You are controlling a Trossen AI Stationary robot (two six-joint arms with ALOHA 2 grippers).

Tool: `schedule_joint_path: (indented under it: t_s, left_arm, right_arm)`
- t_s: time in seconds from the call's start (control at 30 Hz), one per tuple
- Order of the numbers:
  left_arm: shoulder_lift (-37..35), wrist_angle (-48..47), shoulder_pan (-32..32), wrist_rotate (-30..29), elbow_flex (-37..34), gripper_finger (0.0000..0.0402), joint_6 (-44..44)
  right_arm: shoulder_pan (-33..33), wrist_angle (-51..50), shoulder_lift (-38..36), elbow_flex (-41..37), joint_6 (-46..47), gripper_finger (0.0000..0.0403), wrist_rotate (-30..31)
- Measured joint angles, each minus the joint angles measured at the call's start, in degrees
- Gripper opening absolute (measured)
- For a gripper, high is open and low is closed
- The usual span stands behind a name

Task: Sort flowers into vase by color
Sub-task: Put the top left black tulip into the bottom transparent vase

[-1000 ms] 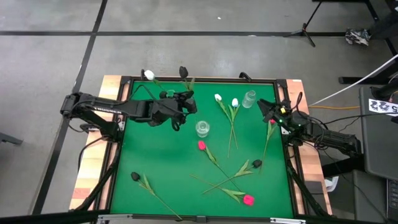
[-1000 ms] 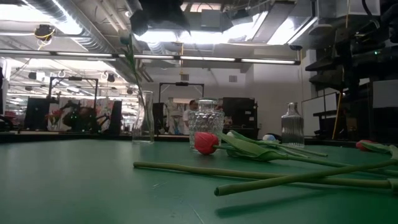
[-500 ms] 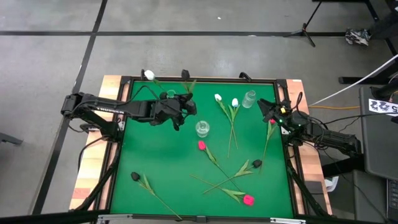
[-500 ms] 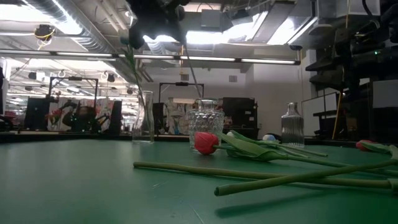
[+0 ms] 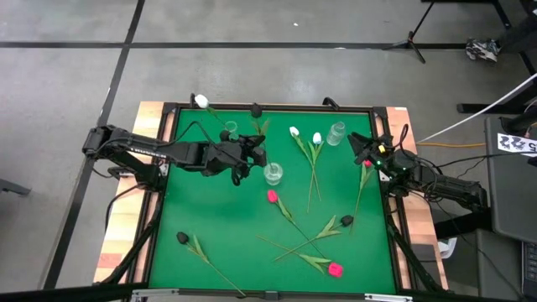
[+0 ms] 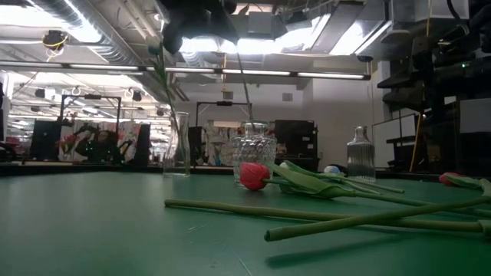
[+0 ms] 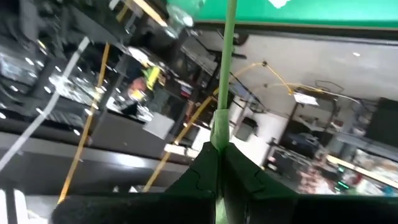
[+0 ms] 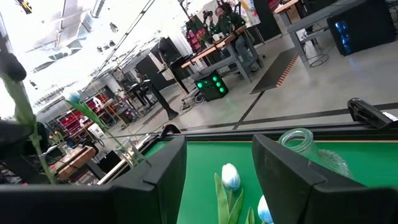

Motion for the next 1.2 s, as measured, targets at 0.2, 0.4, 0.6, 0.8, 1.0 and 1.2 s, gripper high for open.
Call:
schedule_joint_path:
  t_s: [0.2,0.4,0.6,0.8,1.0,1.2]
  left_arm:
    - [0.0,-0.4,-0.3,4.5,0.0,0.0001,3.0]
    - [0.0,4.4,1.2,8.0,-2.7,0.0001,7.2]
    - [0.0,10.1,3.3,9.0,-7.6,0.0001,10.2]
    - [0.0,10.1,3.5,10.9,-8.4,0.0001,12.6]
    - [0.0,13.3,2.9,13.9,-8.5,0.0006,11.4]
    - [0.0,16.1,3.0,18.0,-8.5,0.0007,10.8]
  right_arm:
    - [0.0,0.0,0.0,0.0,0.0,0.0184,0.0]
    - [0.0,0.0,0.0,0.0,0.0,0.0184,0.0]
    - [0.0,0.0,0.0,0.0,-0.2,0.0184,0.0]
    - [0.0,0.0,0.0,0.0,-2.3,0.0184,0.0]
    - [0.0,0.0,0.0,0.0,-3.1,0.0184,0.0]
    - [0.0,0.0,0.0,0.0,-3.2,0.0184,0.0]
